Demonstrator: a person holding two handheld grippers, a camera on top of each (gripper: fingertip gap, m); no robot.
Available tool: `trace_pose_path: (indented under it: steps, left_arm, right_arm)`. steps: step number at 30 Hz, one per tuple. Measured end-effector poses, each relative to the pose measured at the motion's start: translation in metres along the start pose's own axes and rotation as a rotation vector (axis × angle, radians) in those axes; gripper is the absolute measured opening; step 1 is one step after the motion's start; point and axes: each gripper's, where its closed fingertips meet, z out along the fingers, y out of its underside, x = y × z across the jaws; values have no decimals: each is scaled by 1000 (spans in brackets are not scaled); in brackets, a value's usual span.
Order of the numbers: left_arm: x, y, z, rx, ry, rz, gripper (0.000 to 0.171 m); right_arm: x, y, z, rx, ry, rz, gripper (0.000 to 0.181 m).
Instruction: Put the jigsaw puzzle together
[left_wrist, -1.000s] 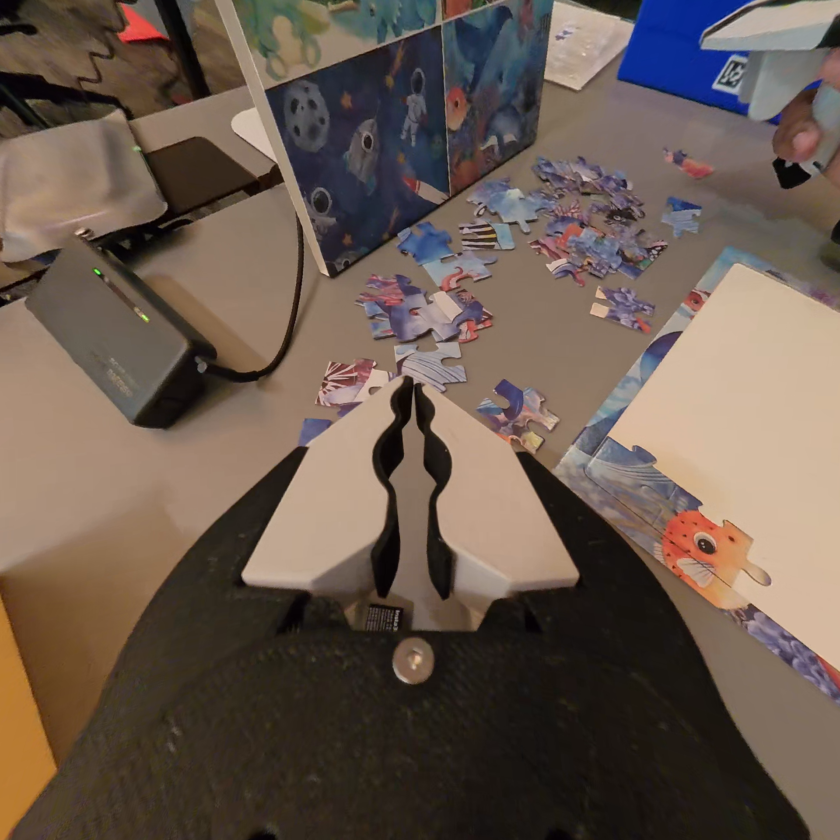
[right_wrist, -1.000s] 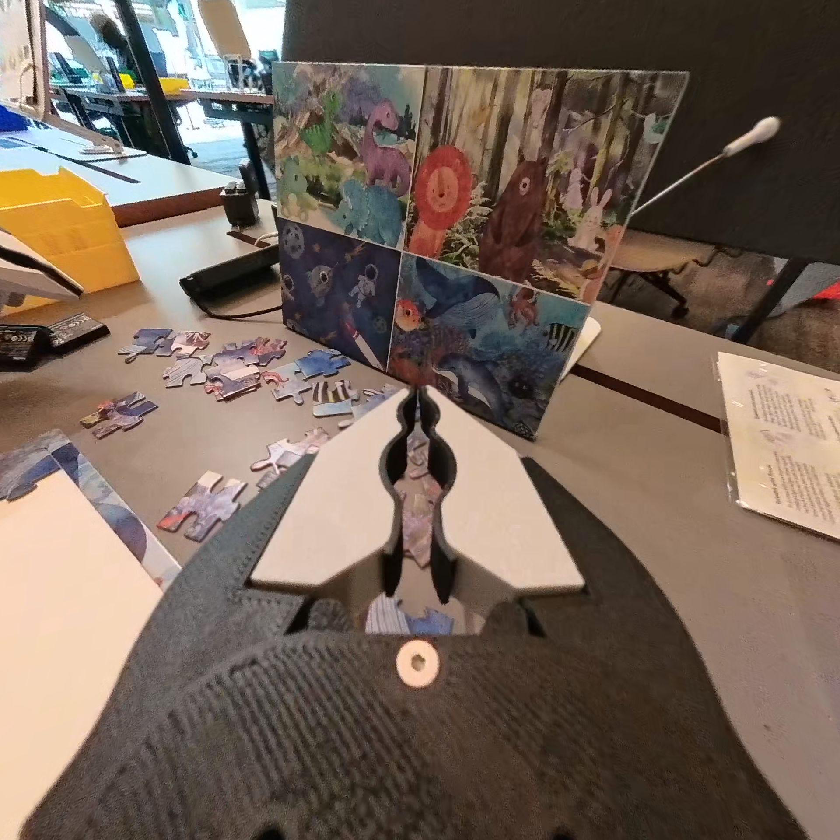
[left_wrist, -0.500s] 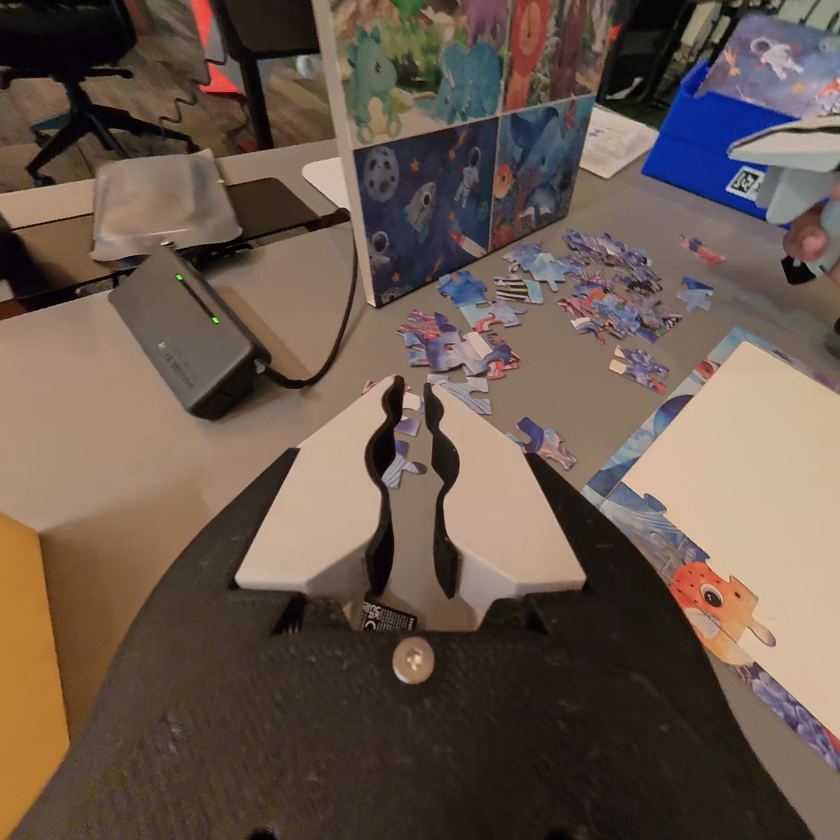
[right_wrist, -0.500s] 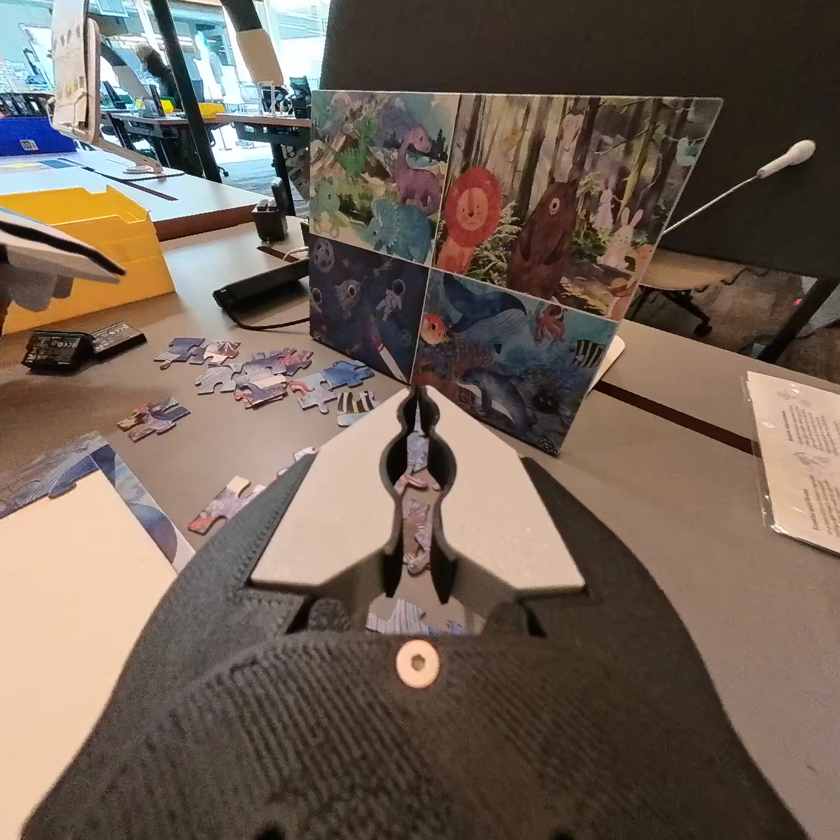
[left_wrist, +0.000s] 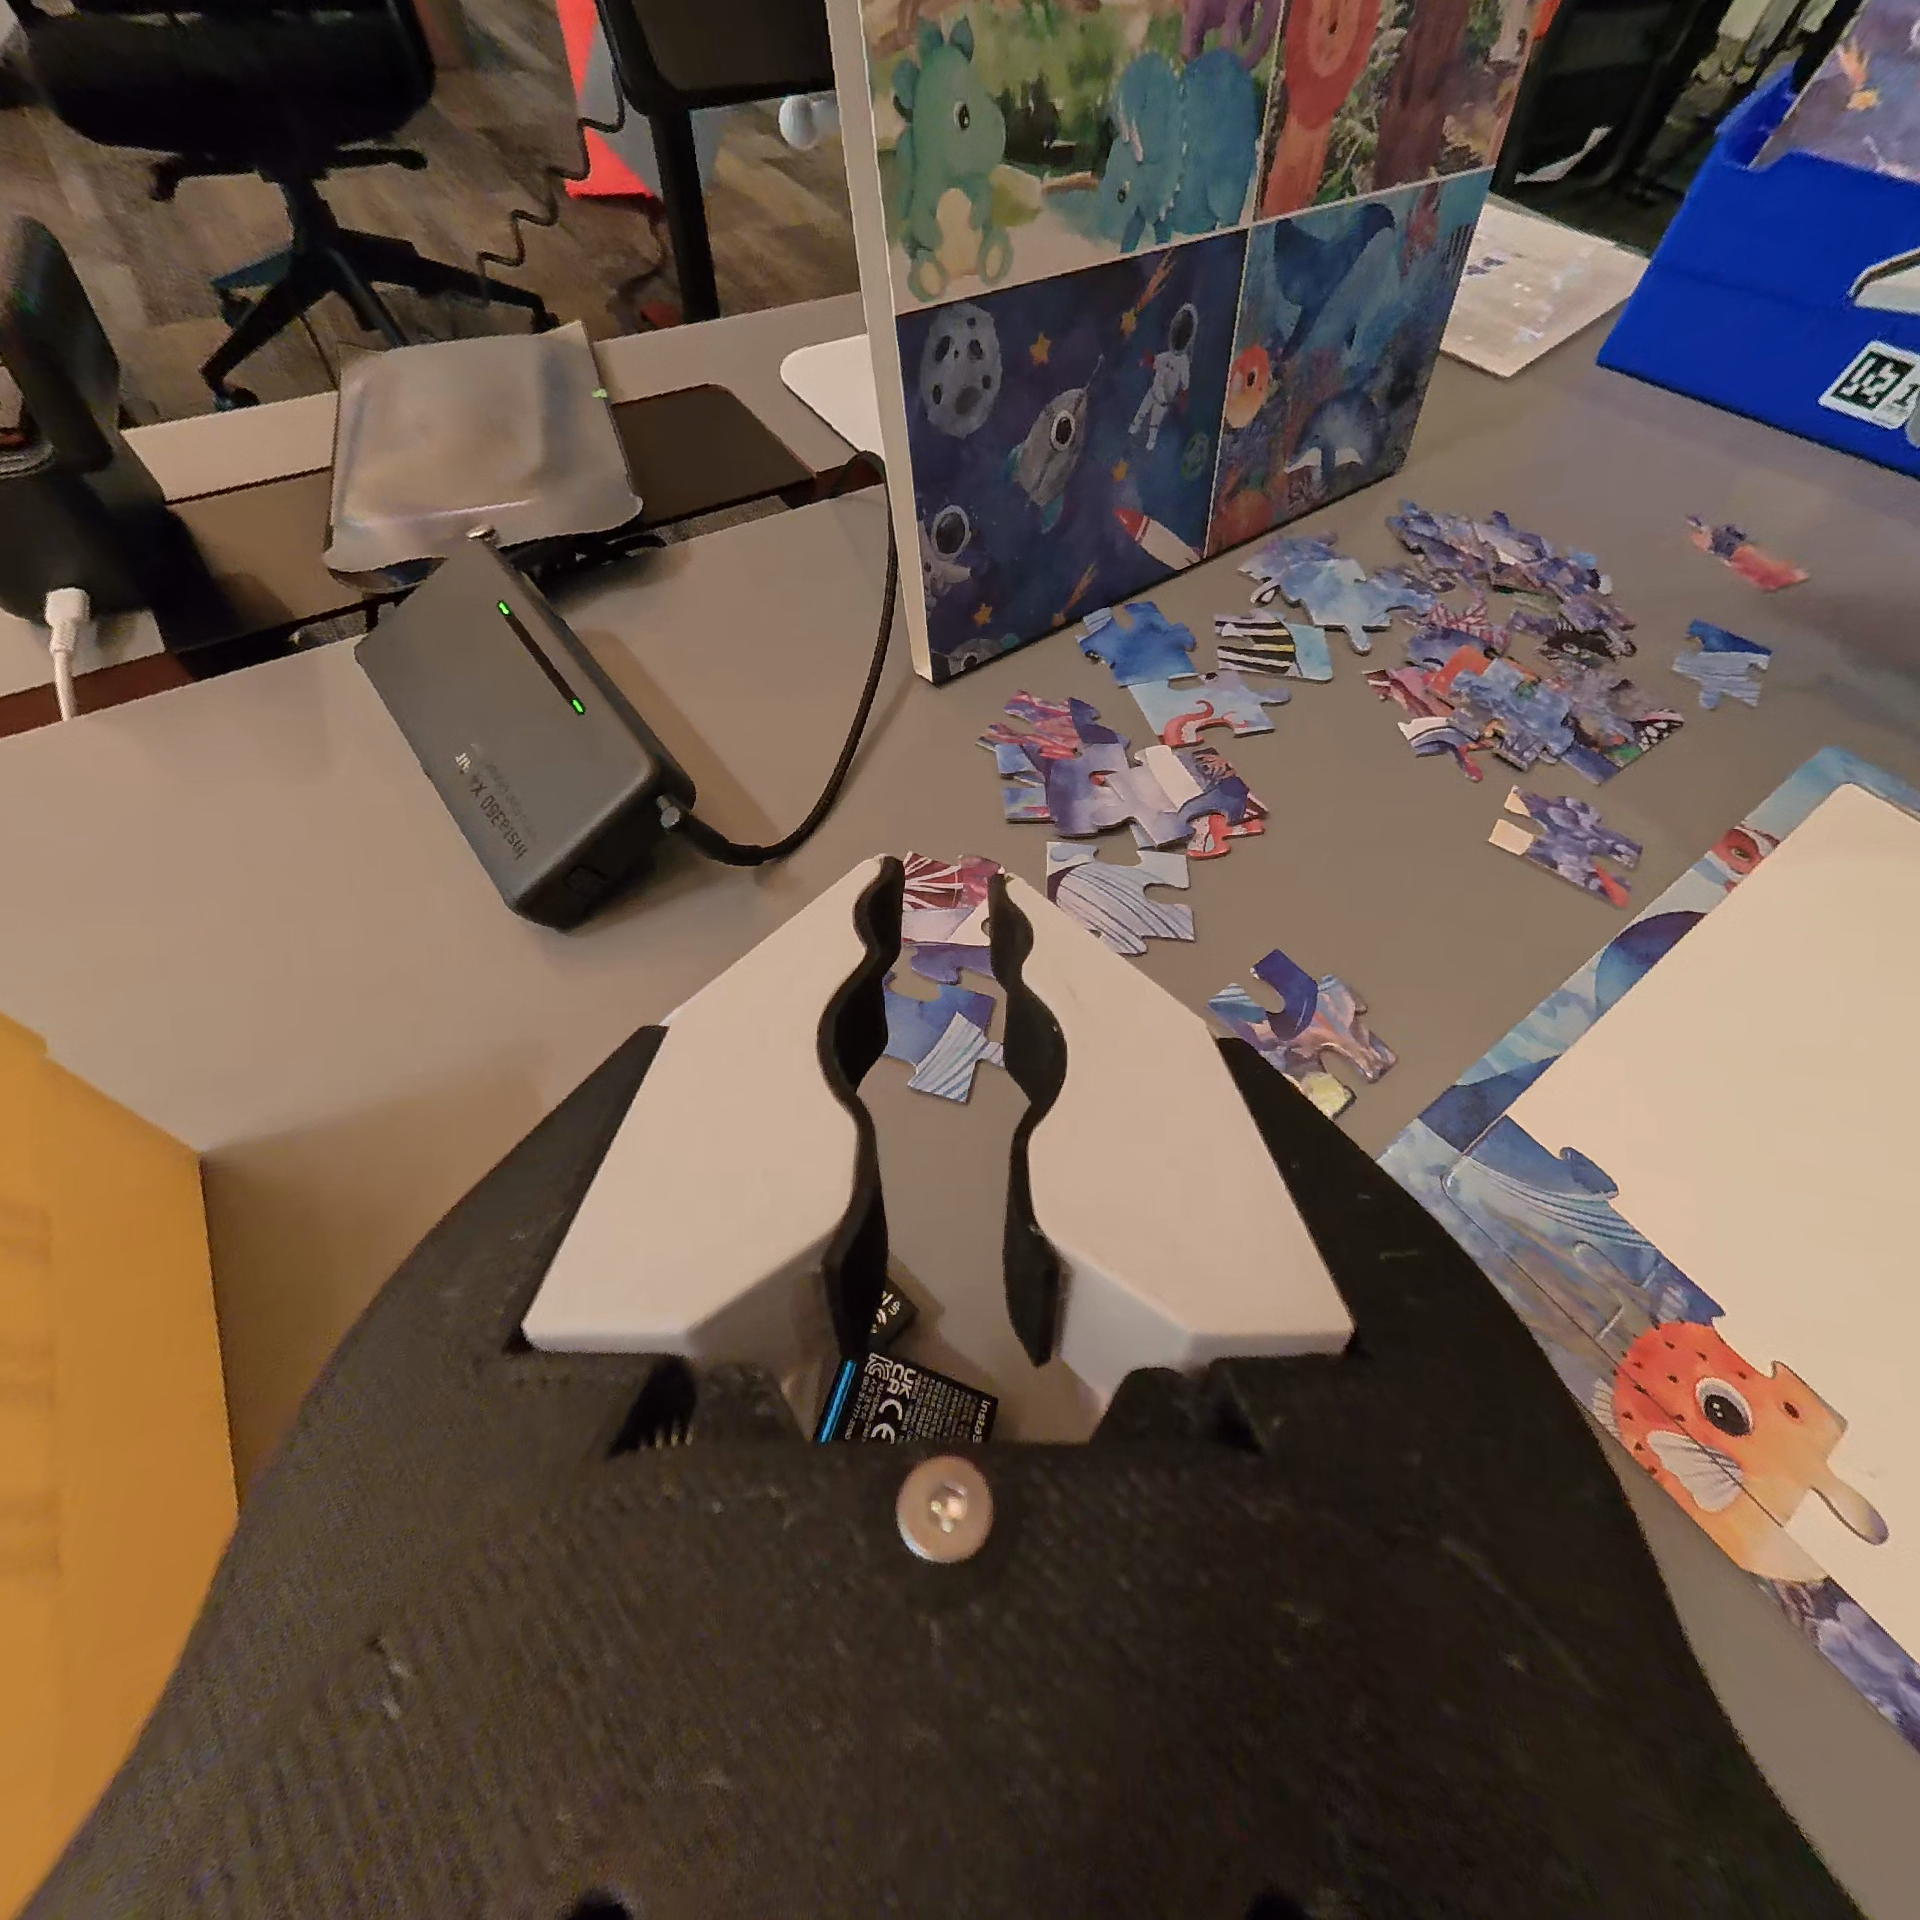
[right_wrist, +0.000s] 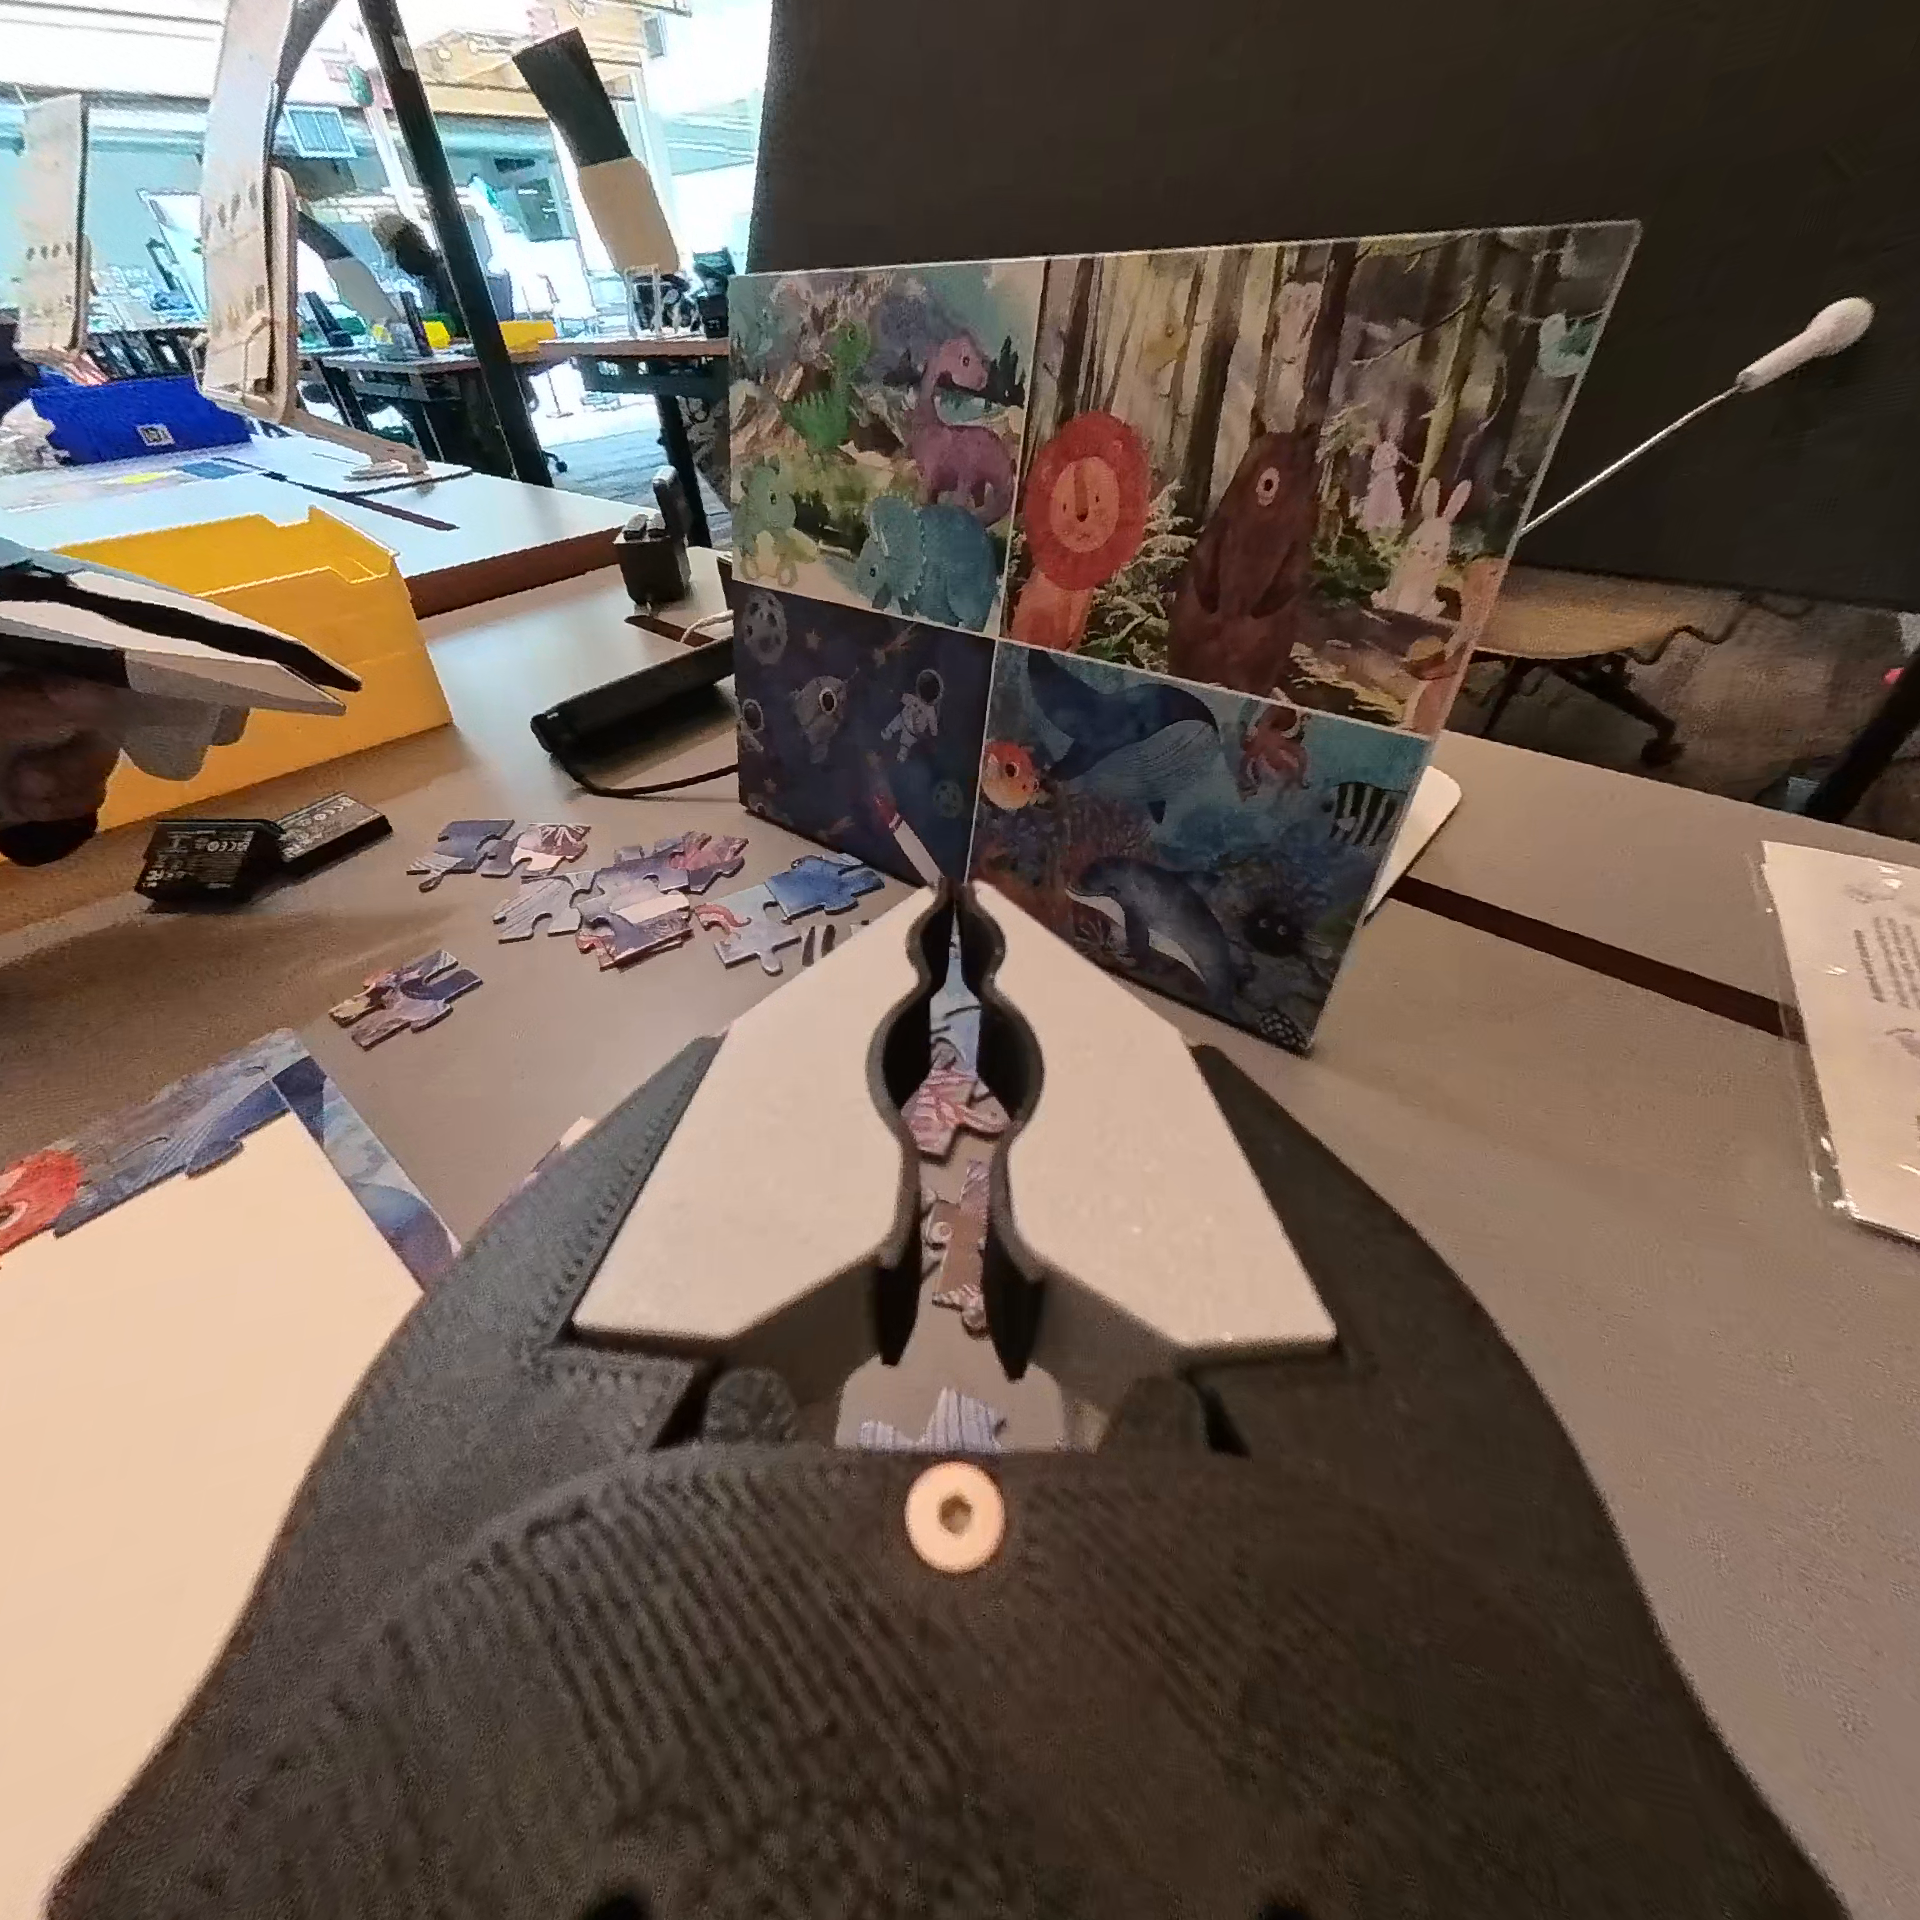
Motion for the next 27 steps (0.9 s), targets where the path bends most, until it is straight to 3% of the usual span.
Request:
trace_pose_path:
  steps: [27]
  left_arm:
    - [-1,8,5,-51,-35,62,14]
  right_arm:
    - [13,-15,-12,88,17,91,0]
